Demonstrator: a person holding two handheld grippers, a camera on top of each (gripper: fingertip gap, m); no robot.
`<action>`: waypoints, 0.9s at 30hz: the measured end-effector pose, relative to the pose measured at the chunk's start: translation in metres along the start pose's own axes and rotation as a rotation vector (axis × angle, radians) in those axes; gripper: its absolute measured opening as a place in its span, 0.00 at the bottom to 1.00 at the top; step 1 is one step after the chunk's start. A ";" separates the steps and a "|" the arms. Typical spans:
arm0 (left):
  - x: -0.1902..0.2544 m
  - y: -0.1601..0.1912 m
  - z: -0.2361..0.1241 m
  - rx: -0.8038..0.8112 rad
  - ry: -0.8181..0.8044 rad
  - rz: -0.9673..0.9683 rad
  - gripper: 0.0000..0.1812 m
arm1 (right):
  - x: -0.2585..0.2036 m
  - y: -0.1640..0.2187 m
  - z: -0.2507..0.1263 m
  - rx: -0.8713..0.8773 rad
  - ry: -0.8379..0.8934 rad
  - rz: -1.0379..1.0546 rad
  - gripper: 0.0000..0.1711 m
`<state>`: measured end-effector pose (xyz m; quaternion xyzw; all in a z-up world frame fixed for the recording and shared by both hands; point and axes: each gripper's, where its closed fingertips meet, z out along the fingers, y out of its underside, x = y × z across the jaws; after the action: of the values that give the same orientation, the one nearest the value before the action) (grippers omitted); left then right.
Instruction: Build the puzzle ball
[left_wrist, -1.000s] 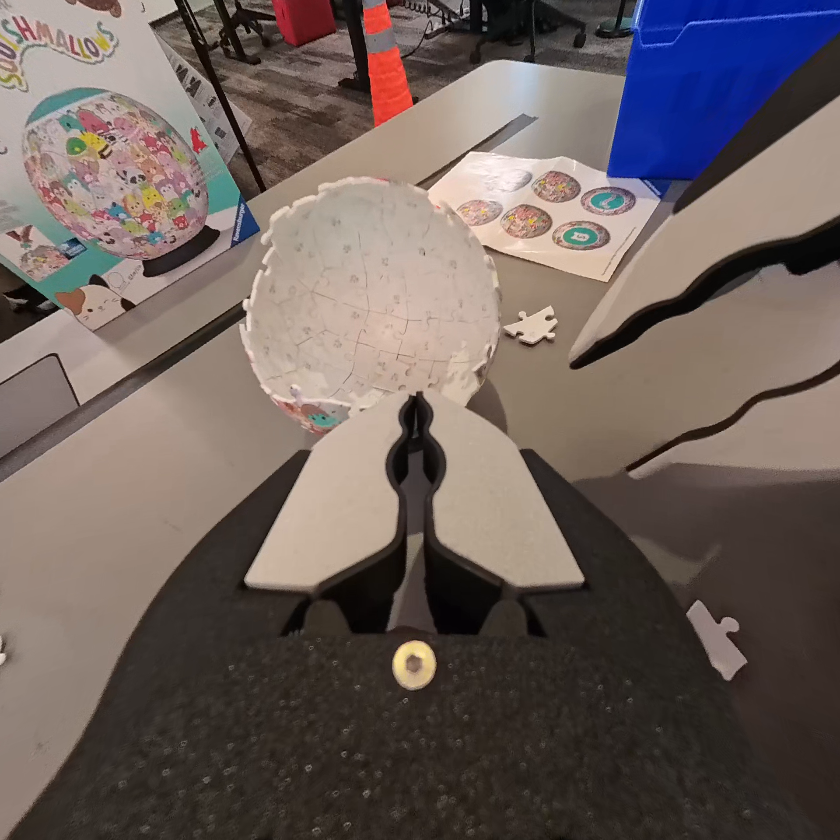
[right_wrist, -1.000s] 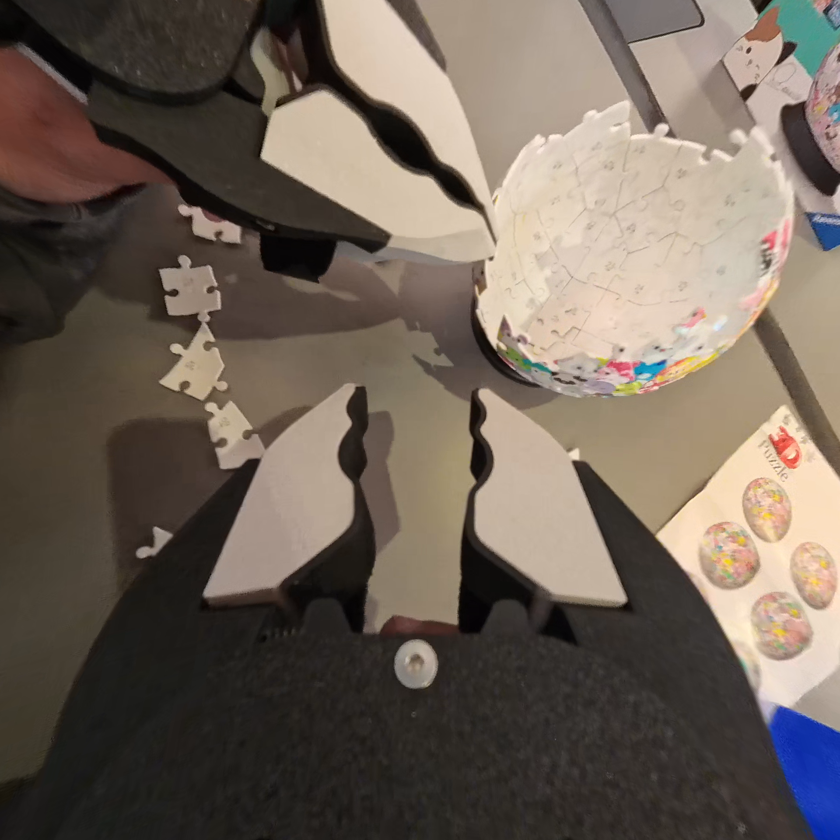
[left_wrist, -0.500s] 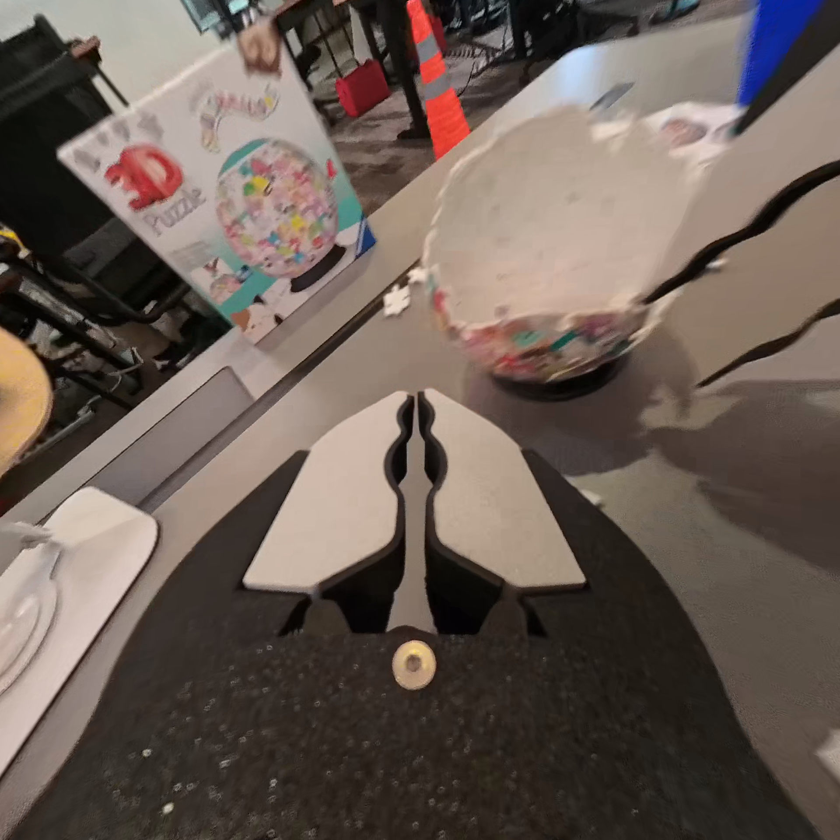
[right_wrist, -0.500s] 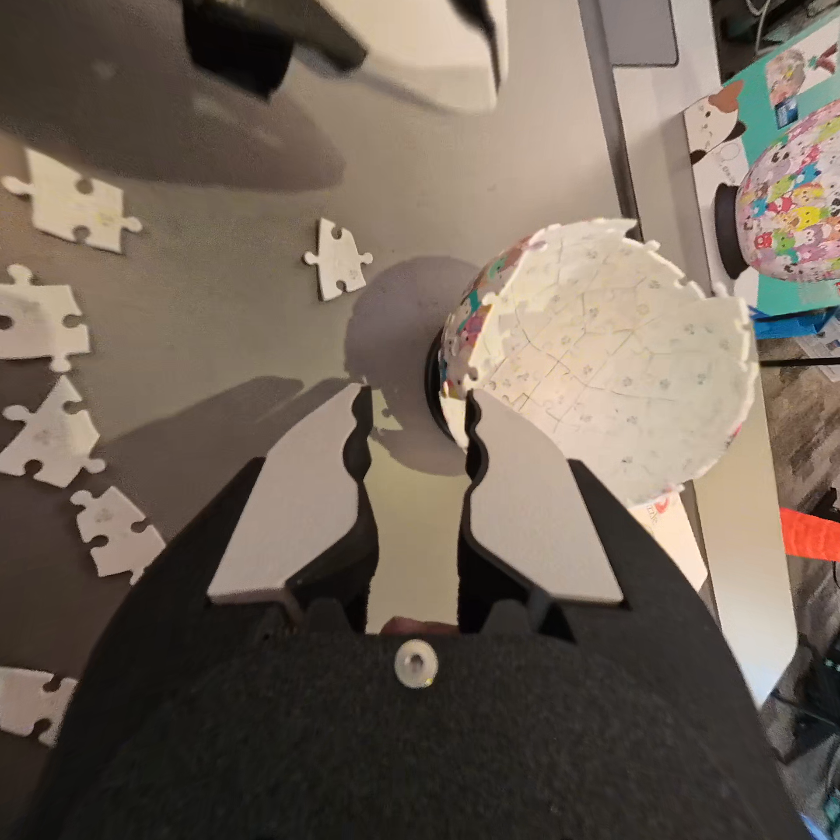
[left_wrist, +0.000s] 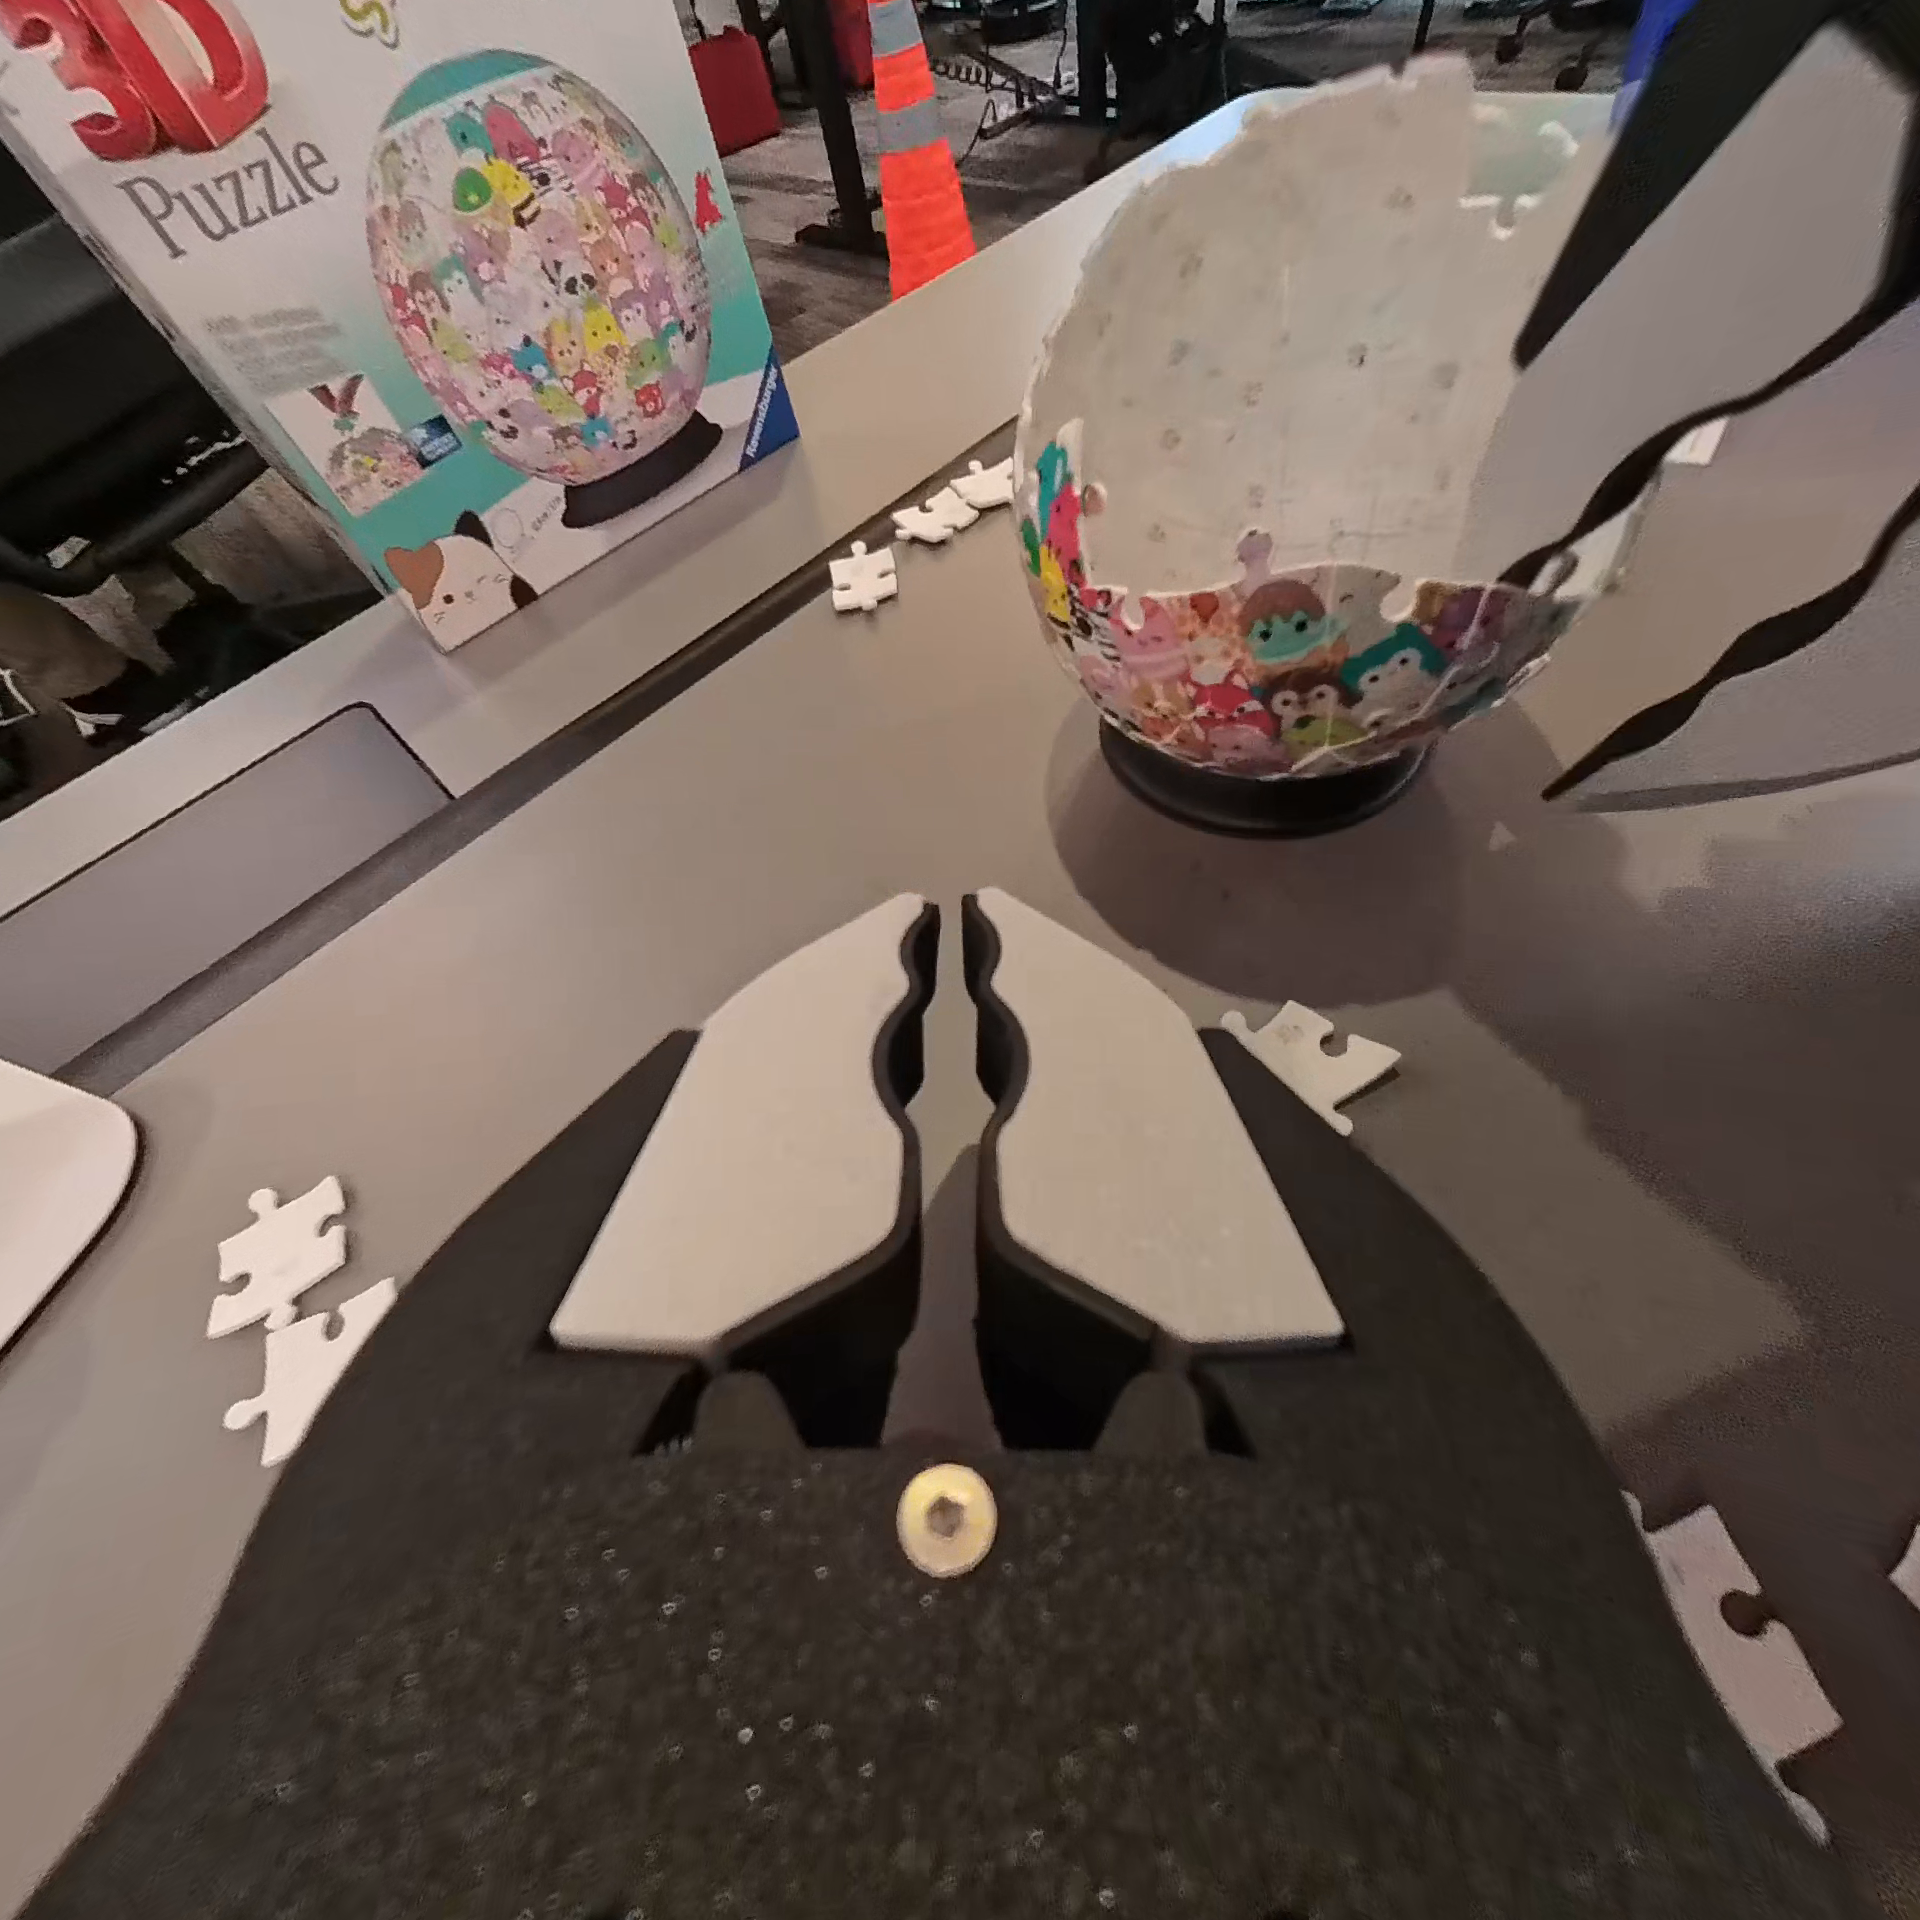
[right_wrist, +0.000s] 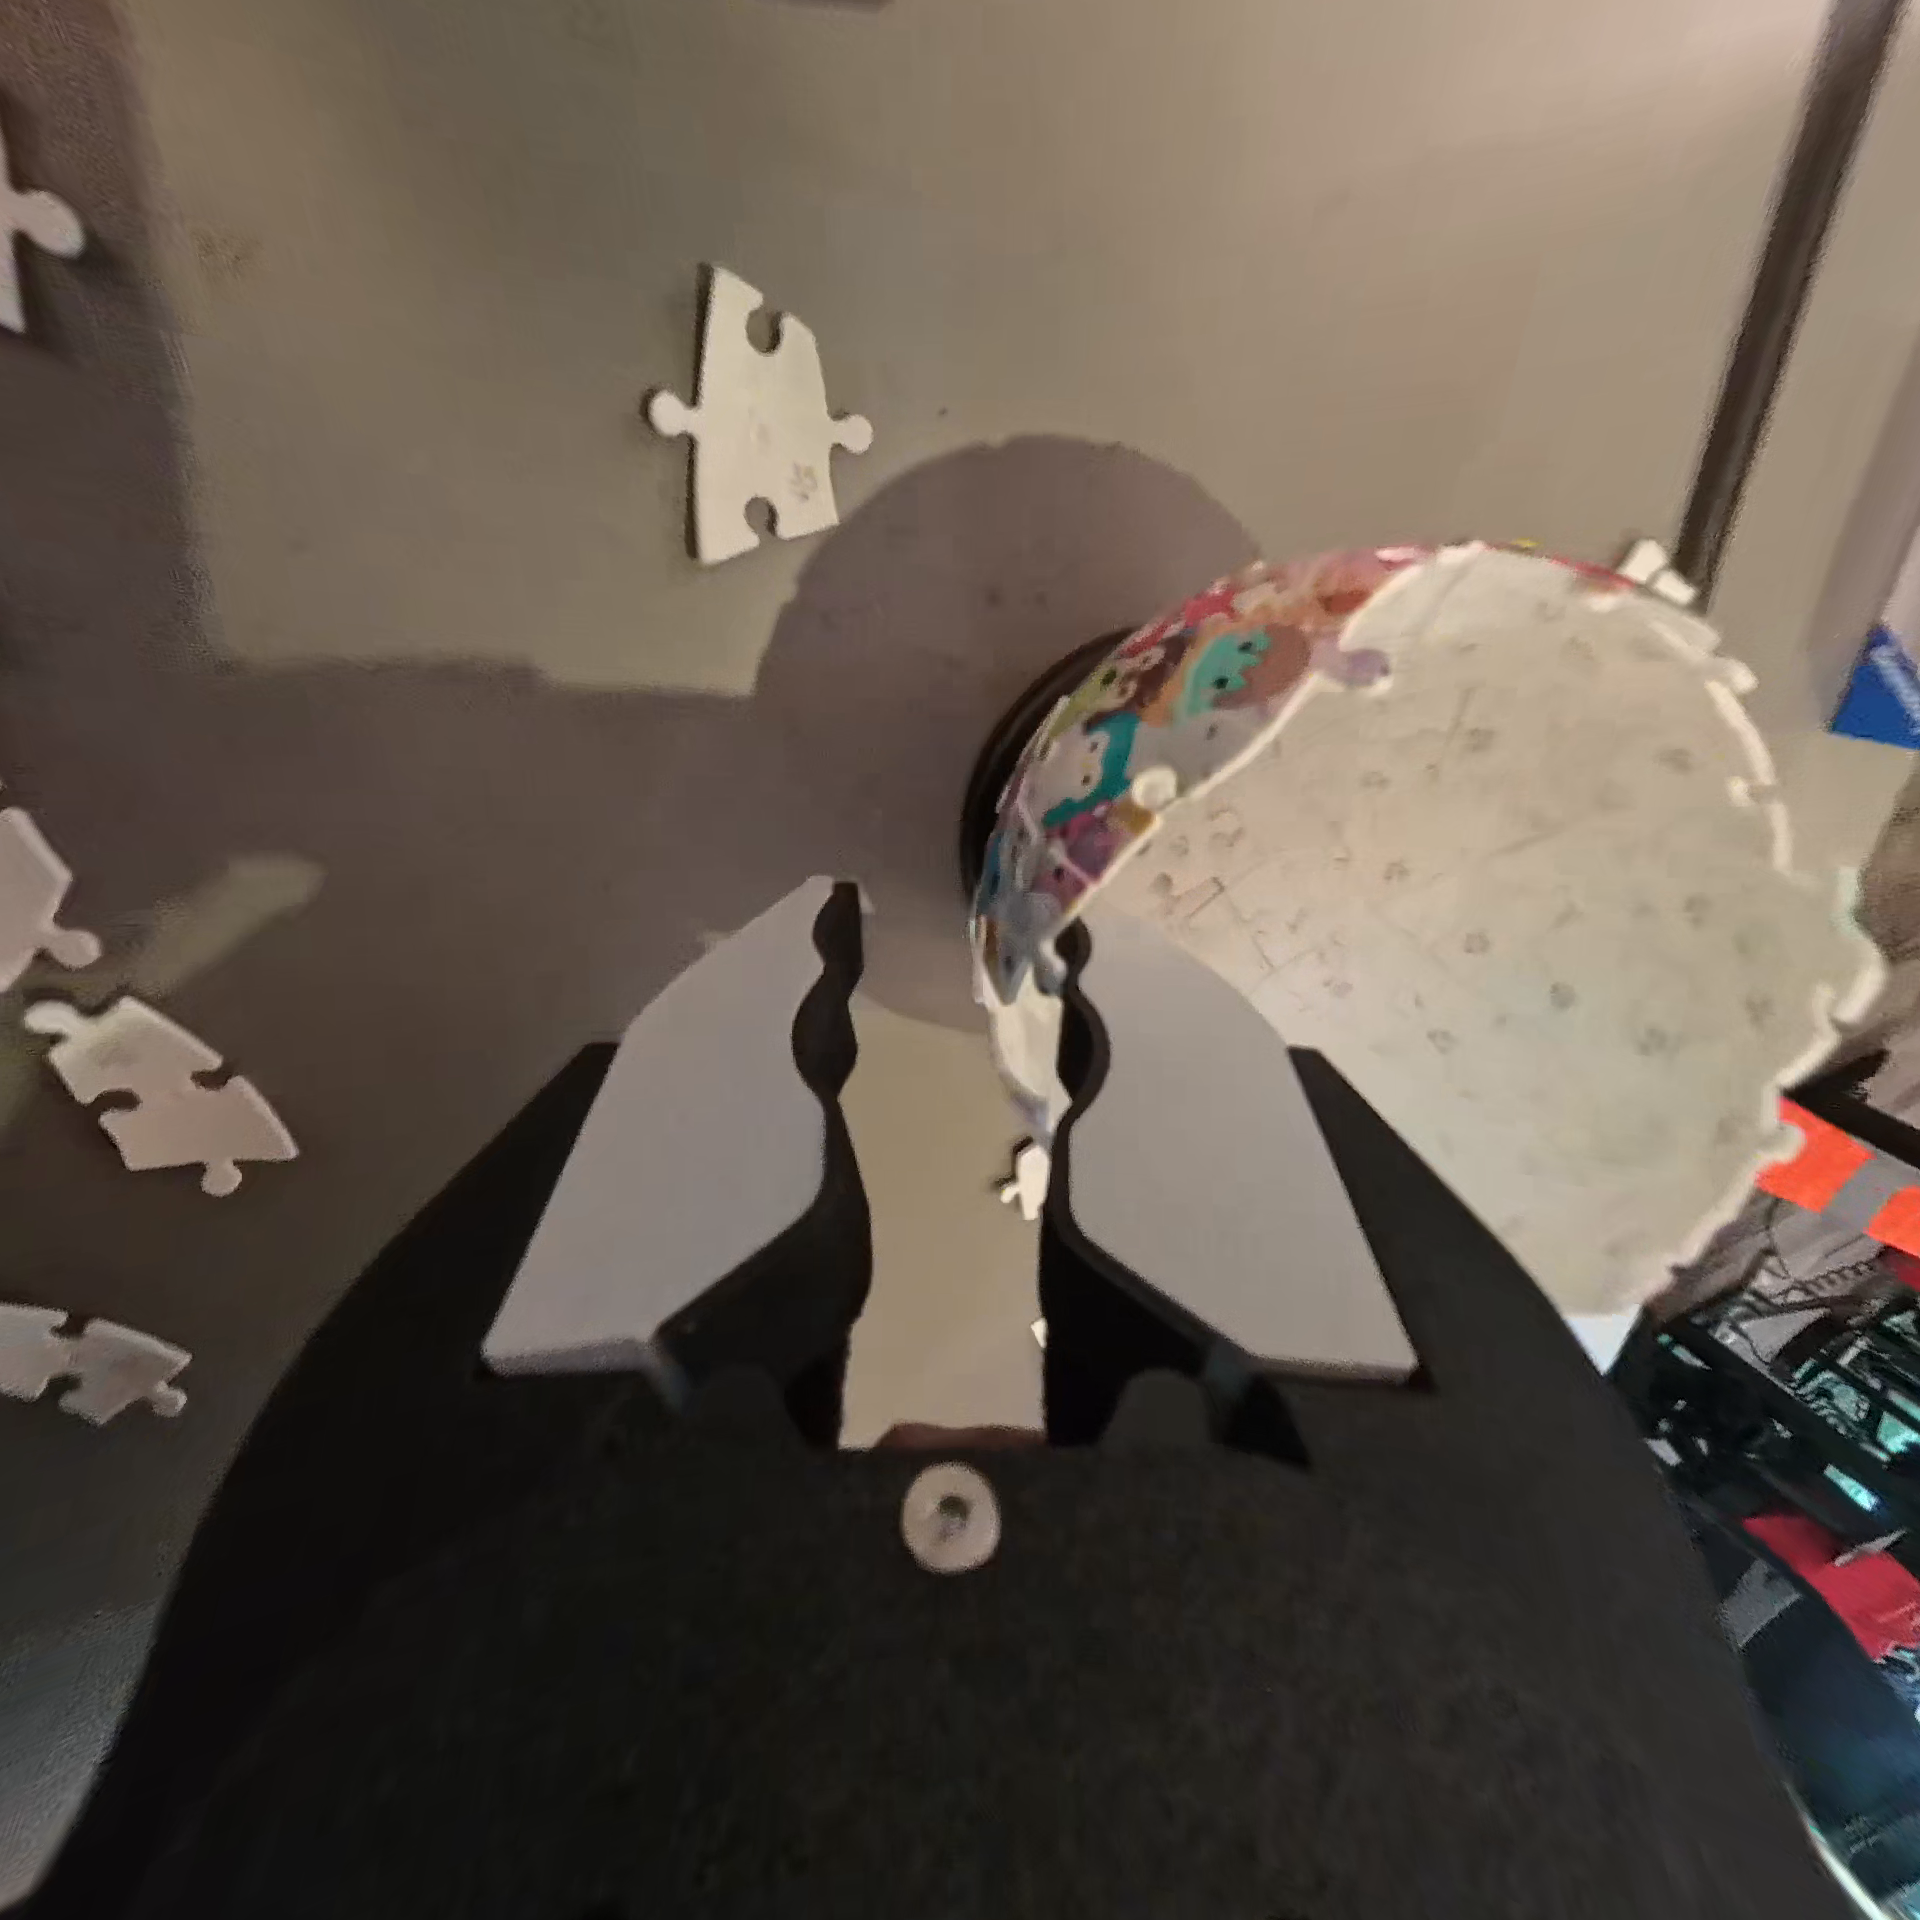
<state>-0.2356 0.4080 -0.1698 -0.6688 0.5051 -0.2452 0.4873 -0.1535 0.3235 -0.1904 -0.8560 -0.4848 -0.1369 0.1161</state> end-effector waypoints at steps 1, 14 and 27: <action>0.001 0.001 0.000 -0.005 0.004 0.002 0.02 | 0.000 0.001 0.002 -0.022 -0.021 -0.008 0.21; 0.007 0.006 0.003 -0.034 -0.001 0.067 0.02 | 0.003 0.013 0.010 -0.149 -0.048 -0.060 0.21; 0.010 0.007 0.004 -0.040 -0.007 0.093 0.02 | 0.006 0.018 0.014 -0.200 -0.040 -0.115 0.04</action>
<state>-0.2319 0.4006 -0.1789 -0.6550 0.5387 -0.2097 0.4867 -0.1333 0.3236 -0.2029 -0.8366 -0.5192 -0.1740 0.0123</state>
